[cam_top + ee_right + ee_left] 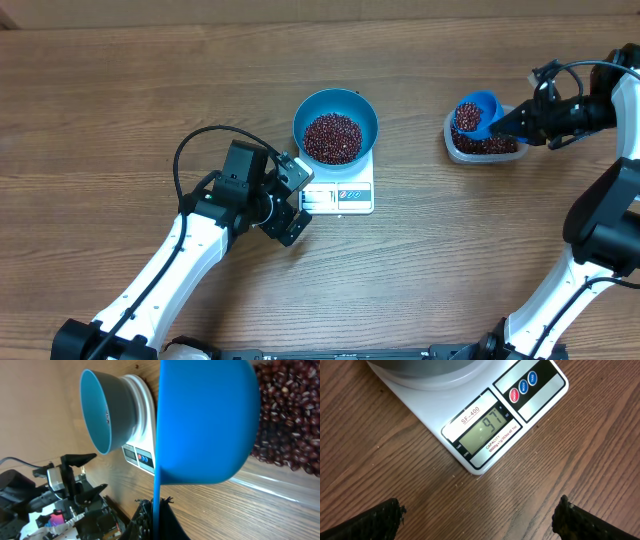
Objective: Scoop item into bowl and weigh 150g on scale
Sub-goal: 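Drag the scoop through the beans and lift it filled, then carry the filled scoop over the teal bowl with the right gripper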
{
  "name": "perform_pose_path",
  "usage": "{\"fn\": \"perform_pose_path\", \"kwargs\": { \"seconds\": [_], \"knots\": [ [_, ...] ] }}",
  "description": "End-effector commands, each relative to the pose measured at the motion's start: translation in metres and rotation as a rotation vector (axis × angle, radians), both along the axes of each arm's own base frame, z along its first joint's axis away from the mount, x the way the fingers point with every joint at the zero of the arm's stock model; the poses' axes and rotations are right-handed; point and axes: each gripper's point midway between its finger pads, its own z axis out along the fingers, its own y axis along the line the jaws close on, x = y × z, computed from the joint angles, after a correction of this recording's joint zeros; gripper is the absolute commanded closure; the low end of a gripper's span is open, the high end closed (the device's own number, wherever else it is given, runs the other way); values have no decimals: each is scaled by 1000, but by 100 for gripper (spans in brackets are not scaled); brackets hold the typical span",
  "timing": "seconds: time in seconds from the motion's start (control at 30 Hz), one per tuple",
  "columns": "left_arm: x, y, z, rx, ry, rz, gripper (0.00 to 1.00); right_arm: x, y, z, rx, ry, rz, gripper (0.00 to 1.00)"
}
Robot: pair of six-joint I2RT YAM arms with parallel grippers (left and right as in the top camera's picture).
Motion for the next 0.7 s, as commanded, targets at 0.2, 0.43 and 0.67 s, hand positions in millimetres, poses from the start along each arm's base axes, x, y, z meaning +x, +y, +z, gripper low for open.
{"fn": "perform_pose_path", "kwargs": {
  "seconds": [0.2,0.43,0.67],
  "knots": [
    [-3,-3,-3,-2,7,-16,0,-4,29,71,-16,-210,47,96],
    [-3,-3,-3,-2,6,-16,0,-16,63,101,-22,-255,95,96],
    [-3,-3,-3,-2,7,-16,0,-19,115,106,1,-239,175,96]
  ]
}}
